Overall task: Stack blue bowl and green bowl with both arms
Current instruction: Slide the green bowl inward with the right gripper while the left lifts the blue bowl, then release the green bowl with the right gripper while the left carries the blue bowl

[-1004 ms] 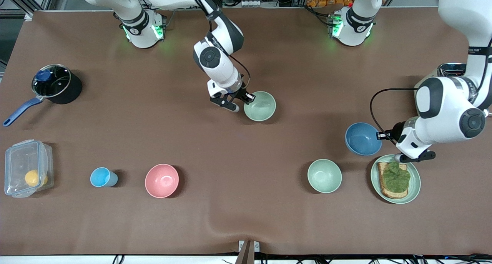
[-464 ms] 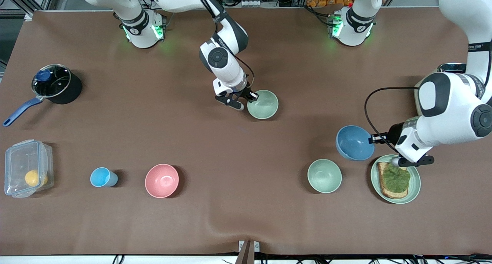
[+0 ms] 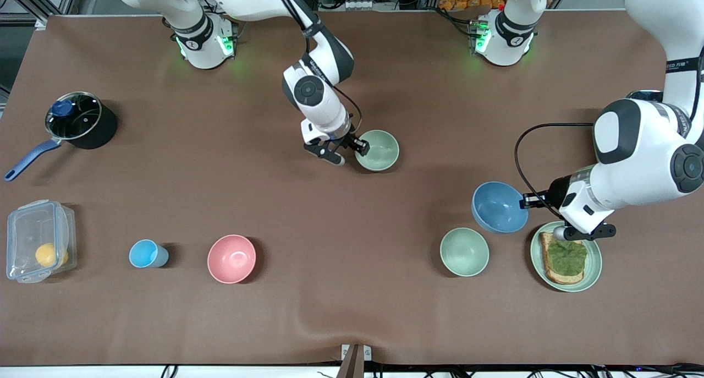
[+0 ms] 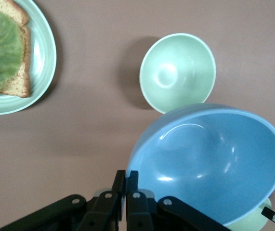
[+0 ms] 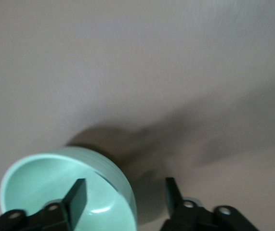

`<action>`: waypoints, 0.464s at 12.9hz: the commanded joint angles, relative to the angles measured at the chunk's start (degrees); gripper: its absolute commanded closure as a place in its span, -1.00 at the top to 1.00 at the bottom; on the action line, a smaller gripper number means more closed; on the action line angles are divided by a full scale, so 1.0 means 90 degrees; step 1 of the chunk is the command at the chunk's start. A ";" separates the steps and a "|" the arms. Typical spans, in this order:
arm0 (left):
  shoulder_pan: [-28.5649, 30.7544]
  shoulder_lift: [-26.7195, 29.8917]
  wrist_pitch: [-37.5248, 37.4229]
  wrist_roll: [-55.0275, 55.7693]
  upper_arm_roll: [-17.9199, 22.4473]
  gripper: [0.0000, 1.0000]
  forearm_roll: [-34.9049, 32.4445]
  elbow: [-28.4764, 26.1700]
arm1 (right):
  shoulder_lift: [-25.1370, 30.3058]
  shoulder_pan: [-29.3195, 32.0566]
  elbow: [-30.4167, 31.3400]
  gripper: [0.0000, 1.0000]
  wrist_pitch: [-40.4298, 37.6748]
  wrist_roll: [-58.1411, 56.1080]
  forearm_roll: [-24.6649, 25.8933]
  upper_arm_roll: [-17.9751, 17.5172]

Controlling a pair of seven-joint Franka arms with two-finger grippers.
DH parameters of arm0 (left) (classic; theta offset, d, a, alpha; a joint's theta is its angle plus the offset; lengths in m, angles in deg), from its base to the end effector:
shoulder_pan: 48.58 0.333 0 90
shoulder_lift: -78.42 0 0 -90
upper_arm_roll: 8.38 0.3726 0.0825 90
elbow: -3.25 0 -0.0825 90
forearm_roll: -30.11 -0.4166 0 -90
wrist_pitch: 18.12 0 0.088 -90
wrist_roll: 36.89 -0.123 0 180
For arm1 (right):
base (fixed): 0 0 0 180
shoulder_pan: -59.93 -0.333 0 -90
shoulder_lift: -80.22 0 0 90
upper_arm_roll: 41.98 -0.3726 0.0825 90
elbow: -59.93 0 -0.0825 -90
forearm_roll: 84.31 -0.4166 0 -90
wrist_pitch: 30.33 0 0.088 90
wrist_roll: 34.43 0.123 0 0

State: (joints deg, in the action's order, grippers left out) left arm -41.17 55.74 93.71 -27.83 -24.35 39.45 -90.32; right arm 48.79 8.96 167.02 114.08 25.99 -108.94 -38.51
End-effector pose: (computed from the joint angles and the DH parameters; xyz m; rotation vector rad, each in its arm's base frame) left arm 0.7012 -0.0952 0.4170 2.8914 0.1327 -0.1493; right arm 0.4723 0.5202 0.2377 -2.8007 0.7947 0.1885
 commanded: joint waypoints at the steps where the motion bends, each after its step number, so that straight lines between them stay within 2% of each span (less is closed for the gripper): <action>1: 0.0007 0.0156 -0.0276 0.0145 -0.0100 -1.00 0.0164 0.0103 | 0.0044 -0.0021 -0.1007 1.00 -0.1615 0.0065 -0.0037 0.0559; 3: -0.0003 0.0263 -0.0480 0.0282 -0.0109 -1.00 0.0163 0.0132 | 0.0171 -0.0011 -0.1439 1.00 -0.2594 0.0016 -0.0037 0.0940; 6: -0.0003 0.0312 -0.0735 0.0661 -0.0314 -1.00 0.0154 0.0210 | 0.0463 0.0047 -0.1538 1.00 -0.3377 -0.0586 -0.0047 0.1594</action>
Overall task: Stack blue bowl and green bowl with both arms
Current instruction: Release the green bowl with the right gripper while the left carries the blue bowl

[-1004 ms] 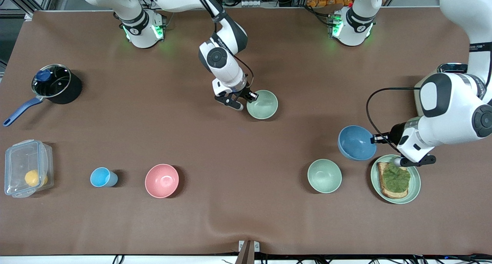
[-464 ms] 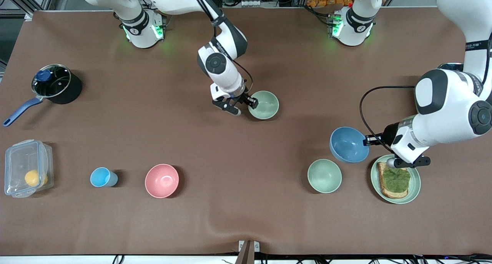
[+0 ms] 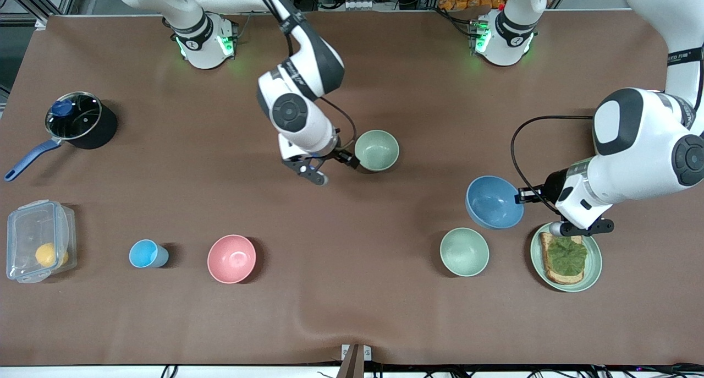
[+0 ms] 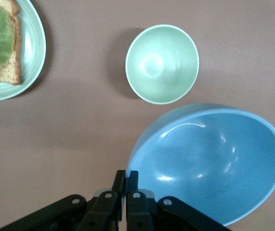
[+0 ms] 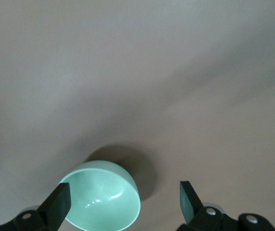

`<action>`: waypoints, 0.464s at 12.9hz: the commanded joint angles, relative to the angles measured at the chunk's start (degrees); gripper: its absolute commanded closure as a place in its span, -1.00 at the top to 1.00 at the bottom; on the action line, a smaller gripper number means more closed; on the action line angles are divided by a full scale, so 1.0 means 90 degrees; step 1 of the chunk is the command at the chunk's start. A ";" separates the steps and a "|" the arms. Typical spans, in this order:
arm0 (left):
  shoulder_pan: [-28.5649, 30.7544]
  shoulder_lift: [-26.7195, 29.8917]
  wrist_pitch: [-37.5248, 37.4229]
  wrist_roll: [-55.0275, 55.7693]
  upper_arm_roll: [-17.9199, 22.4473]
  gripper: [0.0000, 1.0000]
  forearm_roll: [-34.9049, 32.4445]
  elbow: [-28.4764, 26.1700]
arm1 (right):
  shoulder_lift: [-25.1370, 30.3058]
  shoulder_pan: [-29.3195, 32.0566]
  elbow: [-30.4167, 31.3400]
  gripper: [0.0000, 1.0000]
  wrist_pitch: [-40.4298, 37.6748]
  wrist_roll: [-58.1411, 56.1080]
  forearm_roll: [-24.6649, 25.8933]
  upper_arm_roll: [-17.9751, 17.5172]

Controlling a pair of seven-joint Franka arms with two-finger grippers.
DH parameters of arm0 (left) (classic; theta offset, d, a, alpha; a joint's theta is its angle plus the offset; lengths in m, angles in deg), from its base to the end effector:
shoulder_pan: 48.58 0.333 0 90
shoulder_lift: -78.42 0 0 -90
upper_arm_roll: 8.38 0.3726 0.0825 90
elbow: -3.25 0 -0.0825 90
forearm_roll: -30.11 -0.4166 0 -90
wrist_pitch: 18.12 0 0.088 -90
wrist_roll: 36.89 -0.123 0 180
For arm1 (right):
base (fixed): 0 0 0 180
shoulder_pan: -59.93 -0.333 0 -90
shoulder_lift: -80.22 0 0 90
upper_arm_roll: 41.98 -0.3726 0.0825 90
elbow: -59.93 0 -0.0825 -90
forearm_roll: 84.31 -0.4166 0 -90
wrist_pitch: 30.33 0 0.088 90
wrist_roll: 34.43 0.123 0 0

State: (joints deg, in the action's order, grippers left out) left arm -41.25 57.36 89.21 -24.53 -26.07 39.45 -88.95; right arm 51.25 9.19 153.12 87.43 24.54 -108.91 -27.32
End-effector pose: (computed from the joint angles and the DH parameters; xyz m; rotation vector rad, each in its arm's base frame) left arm 0.6903 -0.1151 0.4442 2.8897 0.1522 -0.2010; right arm 0.5582 0.4724 0.3495 -2.8667 0.8623 0.3306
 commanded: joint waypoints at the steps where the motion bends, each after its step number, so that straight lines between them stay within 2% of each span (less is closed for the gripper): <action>1: 0.0006 0.0132 -0.0265 0.0548 -0.0240 -1.00 0.0144 0.0069 | 0.0220 0.0051 -0.0003 1.00 -0.0747 -0.0738 -0.0156 0.0614; 2: 0.0006 0.0123 -0.0275 0.0783 -0.0406 -1.00 0.0105 0.0060 | 0.0211 0.0187 -0.0012 1.00 -0.0876 -0.0789 -0.0215 0.0743; 4: -0.0042 0.0064 -0.0372 0.1252 -0.0660 -1.00 0.0056 -0.0008 | -0.0090 0.0393 0.0026 1.00 -0.0839 -0.0663 -0.1372 0.0744; 5: -0.0217 0.0045 -0.0372 0.1447 -0.0671 -1.00 0.0007 -0.0038 | -0.0392 0.0364 0.0007 1.00 -0.0664 -0.0643 -0.1658 0.0705; 6: -0.0421 0.0044 -0.0372 0.1594 -0.0681 -1.00 -0.0273 -0.0038 | -0.0743 0.0335 0.0026 1.00 -0.0092 -0.0469 -0.2000 0.0540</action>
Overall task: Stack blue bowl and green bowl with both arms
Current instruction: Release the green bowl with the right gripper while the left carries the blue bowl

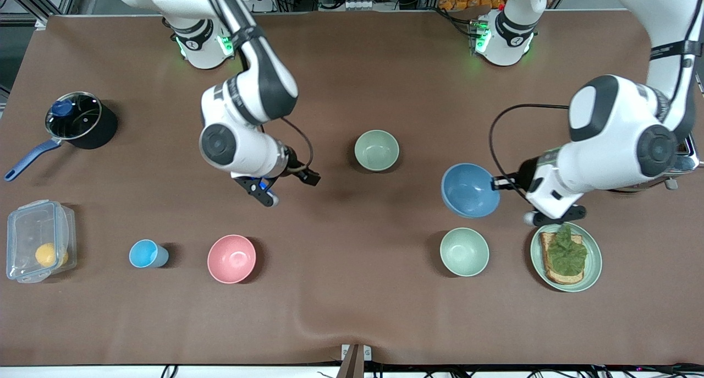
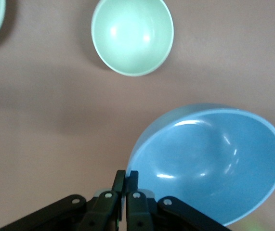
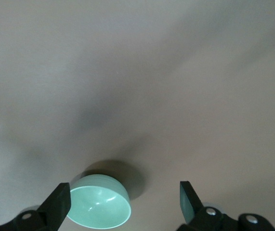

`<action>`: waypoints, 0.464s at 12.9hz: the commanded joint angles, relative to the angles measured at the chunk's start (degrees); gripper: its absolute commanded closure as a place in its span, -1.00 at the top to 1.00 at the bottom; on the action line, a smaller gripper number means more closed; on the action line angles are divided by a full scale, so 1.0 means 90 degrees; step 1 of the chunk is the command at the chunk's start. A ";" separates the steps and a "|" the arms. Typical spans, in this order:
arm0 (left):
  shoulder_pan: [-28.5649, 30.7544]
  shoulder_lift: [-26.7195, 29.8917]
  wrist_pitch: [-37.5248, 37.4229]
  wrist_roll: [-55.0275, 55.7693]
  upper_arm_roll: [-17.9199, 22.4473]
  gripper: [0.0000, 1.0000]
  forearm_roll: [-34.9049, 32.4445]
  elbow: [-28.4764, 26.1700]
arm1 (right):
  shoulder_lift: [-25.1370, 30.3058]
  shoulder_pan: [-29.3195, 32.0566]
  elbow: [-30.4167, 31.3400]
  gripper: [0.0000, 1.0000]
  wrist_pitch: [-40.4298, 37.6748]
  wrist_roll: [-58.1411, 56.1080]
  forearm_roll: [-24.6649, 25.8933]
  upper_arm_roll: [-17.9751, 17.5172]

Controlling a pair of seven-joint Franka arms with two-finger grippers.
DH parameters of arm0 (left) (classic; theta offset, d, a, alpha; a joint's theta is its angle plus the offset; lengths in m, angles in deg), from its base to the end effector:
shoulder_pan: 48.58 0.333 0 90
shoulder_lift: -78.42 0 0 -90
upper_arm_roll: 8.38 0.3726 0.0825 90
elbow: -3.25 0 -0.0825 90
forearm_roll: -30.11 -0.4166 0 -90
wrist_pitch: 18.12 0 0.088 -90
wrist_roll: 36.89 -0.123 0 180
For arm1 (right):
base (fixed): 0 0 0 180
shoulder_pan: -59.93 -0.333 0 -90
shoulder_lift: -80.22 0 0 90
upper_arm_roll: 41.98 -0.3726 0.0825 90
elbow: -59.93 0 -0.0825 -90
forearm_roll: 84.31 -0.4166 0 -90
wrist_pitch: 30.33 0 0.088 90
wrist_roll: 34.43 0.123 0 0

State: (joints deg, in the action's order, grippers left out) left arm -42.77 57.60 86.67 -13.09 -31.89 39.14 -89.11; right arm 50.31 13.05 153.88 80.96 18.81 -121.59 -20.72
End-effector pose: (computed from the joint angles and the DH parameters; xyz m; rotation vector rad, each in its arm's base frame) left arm 0.6642 -0.1928 0.4507 2.8821 0.2481 -0.3129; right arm 0.6077 0.3853 0.3382 -2.6879 1.0536 0.5538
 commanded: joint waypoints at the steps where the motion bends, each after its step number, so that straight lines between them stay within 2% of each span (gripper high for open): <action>1: -0.0390 0.0008 -0.0090 0.0537 -0.0033 -1.00 -0.0465 -0.0031 | -0.0971 -0.0104 -0.0068 1.00 0.1242 0.0623 -0.1029 -0.0436; 4: -0.0538 0.0037 -0.0080 0.0832 -0.0033 -1.00 -0.0525 -0.0235 | -0.1724 -0.0046 -0.0068 1.00 0.2953 0.0891 -0.1851 -0.1169; 6: -0.0538 0.0115 -0.0080 0.0881 -0.0043 -1.00 -0.0525 -0.0342 | -0.1794 -0.0026 -0.0048 1.00 0.3075 0.0891 -0.2467 -0.1249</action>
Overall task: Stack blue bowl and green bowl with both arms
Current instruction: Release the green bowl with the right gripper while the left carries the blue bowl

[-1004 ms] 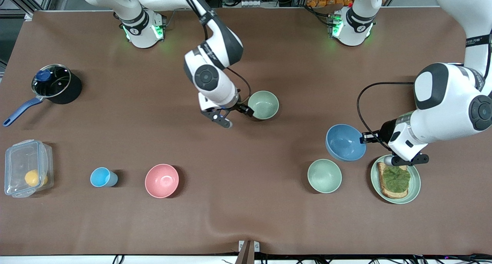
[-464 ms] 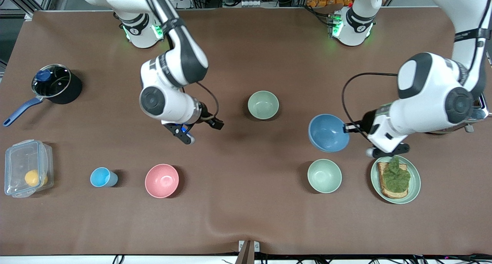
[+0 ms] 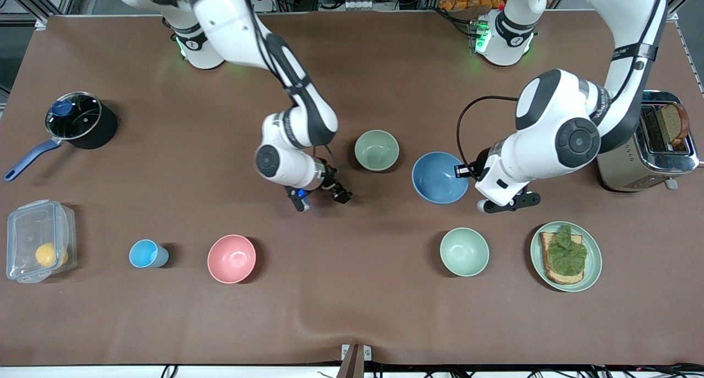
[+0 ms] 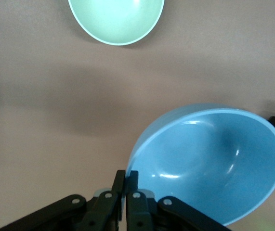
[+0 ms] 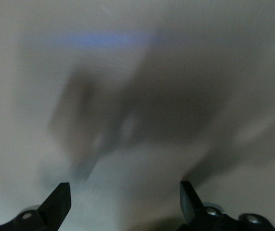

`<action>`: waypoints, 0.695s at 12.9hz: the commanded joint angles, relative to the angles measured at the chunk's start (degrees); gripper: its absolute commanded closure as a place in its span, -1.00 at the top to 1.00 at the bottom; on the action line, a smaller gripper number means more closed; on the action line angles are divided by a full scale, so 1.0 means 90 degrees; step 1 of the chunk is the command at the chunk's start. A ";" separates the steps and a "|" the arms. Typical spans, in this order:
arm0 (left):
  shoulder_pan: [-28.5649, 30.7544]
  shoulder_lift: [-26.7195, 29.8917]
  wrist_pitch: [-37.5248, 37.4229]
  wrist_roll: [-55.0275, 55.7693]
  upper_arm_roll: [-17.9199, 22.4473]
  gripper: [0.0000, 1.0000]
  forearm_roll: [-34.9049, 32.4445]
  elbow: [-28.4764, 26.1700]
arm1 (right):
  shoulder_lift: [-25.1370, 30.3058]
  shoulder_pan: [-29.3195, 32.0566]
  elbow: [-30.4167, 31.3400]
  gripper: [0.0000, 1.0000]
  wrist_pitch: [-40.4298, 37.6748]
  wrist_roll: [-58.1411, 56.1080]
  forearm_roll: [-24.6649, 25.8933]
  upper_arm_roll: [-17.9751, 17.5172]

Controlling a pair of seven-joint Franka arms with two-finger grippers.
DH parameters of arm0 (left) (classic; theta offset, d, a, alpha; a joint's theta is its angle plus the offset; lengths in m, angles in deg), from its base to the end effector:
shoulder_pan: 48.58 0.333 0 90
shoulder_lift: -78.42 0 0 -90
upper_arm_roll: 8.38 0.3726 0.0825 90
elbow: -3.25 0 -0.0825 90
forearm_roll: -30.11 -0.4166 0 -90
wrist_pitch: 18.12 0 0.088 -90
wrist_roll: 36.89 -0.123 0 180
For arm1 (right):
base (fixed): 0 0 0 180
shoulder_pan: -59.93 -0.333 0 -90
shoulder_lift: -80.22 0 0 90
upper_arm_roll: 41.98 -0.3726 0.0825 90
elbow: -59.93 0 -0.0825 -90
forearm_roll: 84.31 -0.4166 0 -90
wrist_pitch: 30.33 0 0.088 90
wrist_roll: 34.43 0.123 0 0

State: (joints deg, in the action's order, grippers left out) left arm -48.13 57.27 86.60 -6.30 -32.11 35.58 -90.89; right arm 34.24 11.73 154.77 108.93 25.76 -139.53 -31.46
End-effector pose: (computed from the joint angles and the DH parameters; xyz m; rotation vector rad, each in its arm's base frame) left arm 0.6376 -0.2502 0.4307 2.9664 0.2570 -0.3682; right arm 0.5710 0.4759 0.1466 -2.3702 1.4267 0.5013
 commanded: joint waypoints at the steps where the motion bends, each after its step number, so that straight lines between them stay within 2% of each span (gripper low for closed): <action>1: 0.0058 0.0191 -0.0073 0.0145 -0.0020 -1.00 -0.0120 -0.0184 | -0.0008 0.0120 -0.0148 1.00 -0.0082 0.0157 -0.0525 -0.0065; 4: 0.0058 0.0289 -0.0082 0.0243 -0.0068 -1.00 -0.0072 -0.0272 | 0.0118 0.0111 -0.0109 1.00 -0.0141 0.0363 -0.0506 -0.0056; 7: 0.0058 0.0338 -0.0092 0.0351 -0.0078 -1.00 -0.0042 -0.0262 | 0.0683 0.0217 0.0105 1.00 -0.1269 0.0402 -0.0477 0.0168; 9: 0.0058 0.0338 -0.0160 0.0428 -0.0078 -1.00 -0.0032 -0.0282 | 0.0764 0.0189 0.0204 1.00 -0.1392 0.0412 -0.0437 0.0208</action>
State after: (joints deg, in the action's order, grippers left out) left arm -47.93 58.52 86.10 -4.07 -32.47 35.58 -91.90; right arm 38.30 13.01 153.72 97.61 29.14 -142.82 -29.56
